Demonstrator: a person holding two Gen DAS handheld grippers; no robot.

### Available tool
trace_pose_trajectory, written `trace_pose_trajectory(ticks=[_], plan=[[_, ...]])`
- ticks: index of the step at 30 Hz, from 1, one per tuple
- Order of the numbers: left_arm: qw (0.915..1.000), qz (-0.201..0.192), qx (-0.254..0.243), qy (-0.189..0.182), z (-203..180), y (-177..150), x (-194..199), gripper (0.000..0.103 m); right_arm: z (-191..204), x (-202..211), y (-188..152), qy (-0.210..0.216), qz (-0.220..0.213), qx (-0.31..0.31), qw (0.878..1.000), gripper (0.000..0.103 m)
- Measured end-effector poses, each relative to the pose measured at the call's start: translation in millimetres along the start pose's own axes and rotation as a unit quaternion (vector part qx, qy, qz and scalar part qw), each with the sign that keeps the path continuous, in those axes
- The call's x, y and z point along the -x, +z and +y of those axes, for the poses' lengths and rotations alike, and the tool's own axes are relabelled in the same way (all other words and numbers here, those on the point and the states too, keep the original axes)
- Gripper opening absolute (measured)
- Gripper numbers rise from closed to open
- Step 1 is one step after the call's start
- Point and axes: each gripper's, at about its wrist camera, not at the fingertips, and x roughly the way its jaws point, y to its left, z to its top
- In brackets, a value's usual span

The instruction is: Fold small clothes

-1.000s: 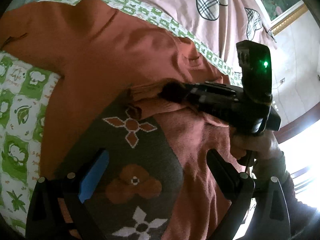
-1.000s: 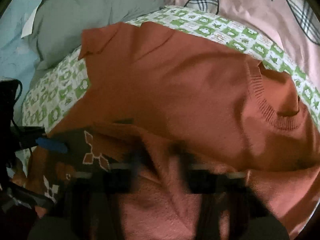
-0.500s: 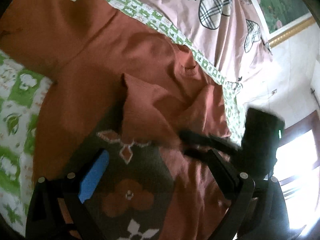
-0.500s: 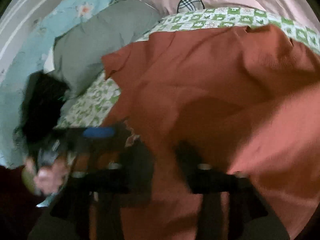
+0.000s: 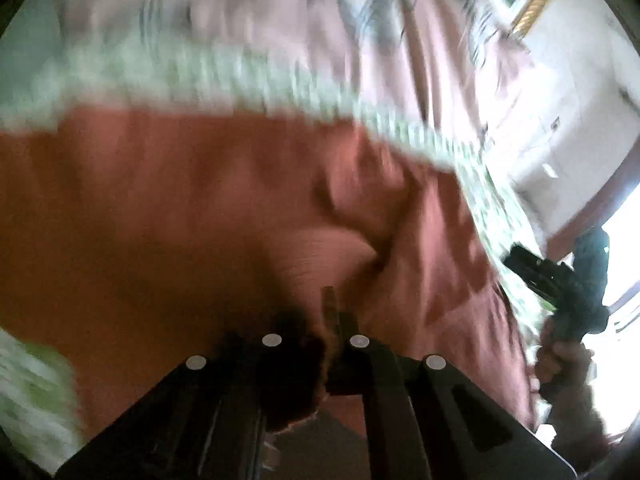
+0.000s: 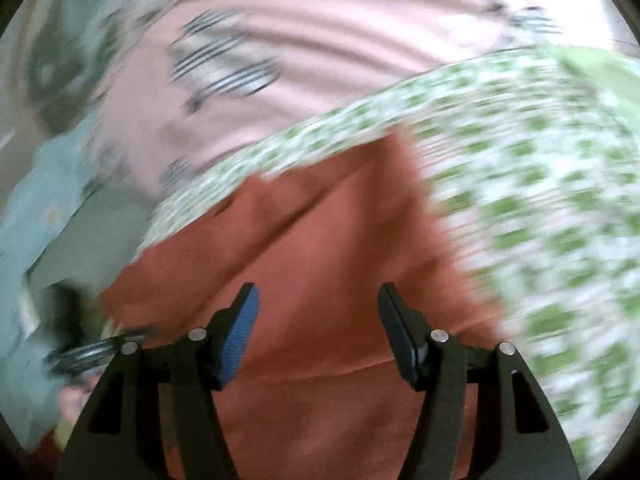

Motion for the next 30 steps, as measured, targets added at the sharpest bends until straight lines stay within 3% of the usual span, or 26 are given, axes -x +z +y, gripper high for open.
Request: trace_pose_trajectory(ticks=[2, 5, 8, 11, 12, 13, 17, 22, 25, 27, 30], plan=[[0.9995, -0.022, 0.002, 0.025, 12.5, 14.4, 9.8, 0.003, -12.5, -6.4, 11.4, -0.025, 0.000, -0.014, 1.000, 0.063], [0.9987, -0.019, 0.012, 0.045, 26.8, 21.3, 5.5, 0.003, -17.1, -30.6, 27.4, -0.037, 0.015, -0.027, 0.999, 0.063], [0.9978, -0.029, 0.047, 0.037, 39.9, 17.8, 5.3, 0.004, -17.0, -52.7, 38.1, -0.042, 0.039, -0.018, 0.998, 0.063], [0.9980, -0.013, 0.045, 0.043, 40.0, 14.1, -7.4, 0.004, -16.0, -84.9, 41.4, -0.032, 0.089, -0.015, 0.995, 0.063], [0.9982, -0.009, 0.041, 0.043, 37.4, 13.7, -11.2, 0.004, -14.6, -93.1, 39.9, -0.029, 0.106, -0.009, 0.994, 0.046], [0.9984, -0.007, 0.038, 0.041, 33.3, 14.9, -14.1, 0.004, -14.5, -97.2, 39.5, -0.029, 0.115, -0.005, 0.993, 0.010], [0.9992, -0.006, 0.026, 0.031, 22.5, 18.3, -17.7, 0.004, -35.5, -76.9, 47.6, -0.026, 0.076, -0.033, 0.996, 0.010], [0.9980, 0.017, 0.034, 0.050, 28.1, 17.1, -41.1, 0.004, -36.2, -85.7, 42.7, -0.042, 0.085, -0.021, 0.995, 0.011], [0.9978, 0.019, 0.042, 0.047, 34.8, 16.2, -42.8, 0.004, -23.0, -58.8, 46.1, -0.074, 0.031, -0.012, 0.997, 0.018], [0.9980, 0.019, 0.038, 0.047, 35.2, 16.3, -42.9, 0.004, -8.7, -42.5, 42.2, -0.046, 0.005, 0.002, 0.999, 0.018], [0.9976, 0.023, 0.034, 0.055, 35.4, 16.5, -45.5, 0.004, 8.8, -55.5, 27.1, -0.029, 0.048, 0.039, 0.998, 0.026]])
